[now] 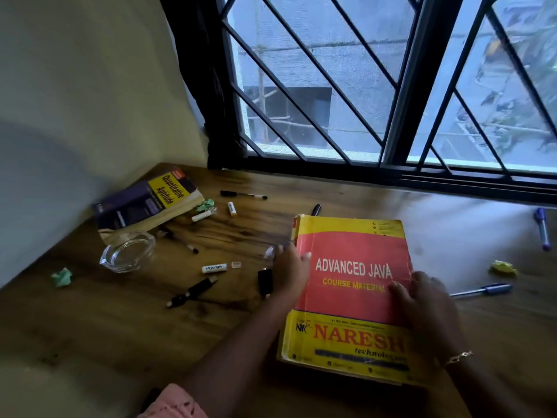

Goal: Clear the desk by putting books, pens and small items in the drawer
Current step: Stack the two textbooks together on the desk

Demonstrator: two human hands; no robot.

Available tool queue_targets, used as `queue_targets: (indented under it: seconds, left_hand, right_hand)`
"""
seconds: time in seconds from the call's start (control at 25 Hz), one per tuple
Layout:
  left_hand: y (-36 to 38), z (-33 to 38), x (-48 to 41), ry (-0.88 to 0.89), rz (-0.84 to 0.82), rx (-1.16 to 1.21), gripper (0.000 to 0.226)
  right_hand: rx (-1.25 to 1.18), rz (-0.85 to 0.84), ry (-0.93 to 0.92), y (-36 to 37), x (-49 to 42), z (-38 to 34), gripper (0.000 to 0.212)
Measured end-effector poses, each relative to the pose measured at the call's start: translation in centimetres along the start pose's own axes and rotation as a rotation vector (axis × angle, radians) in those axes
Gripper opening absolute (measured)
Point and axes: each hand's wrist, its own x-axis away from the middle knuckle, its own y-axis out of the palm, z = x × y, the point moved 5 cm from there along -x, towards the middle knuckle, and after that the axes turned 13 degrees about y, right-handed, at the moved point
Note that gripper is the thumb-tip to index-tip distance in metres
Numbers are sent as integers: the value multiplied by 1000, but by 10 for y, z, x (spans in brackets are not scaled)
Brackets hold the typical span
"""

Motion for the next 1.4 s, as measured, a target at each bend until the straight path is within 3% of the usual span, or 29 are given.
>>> queue_targets:
  seconds: [0.12,0.28,0.52,0.72,0.92,1.08,1.28,1.4]
  left_hand:
    - [-11,5,-1,179,66,-149,47]
    - [-48,-14,-11,313,166,-142,40]
    - [-127,-91,-37,233,256,-257,39]
    - [-200,-170,-68,129,332,-322,31]
    - [-262,-238,-110,33,296,-337,28]
    - [-297,-275,-150,-14,172,-380,38]
    - [-304,-301,-195,-9,-113,-432,68]
    - [-295,-316,-213,-52,-255,-211,86]
  right_hand:
    - [35,170,-149,-3,-3,-20,53]
    - [44,212,-441,20,5,-76,64]
    - [1,44,-675,80,32,-171,58]
    - [-51,-207,-709,125,53,-252,59]
    - [-332,-706,-472,173,70,-334,47]
    - [-663,-1104,-52,196,81,-377,17]
    - [-901,-1232,337,230,79,-395,13]
    - [-988,-1256,445,243,75,-402,16]
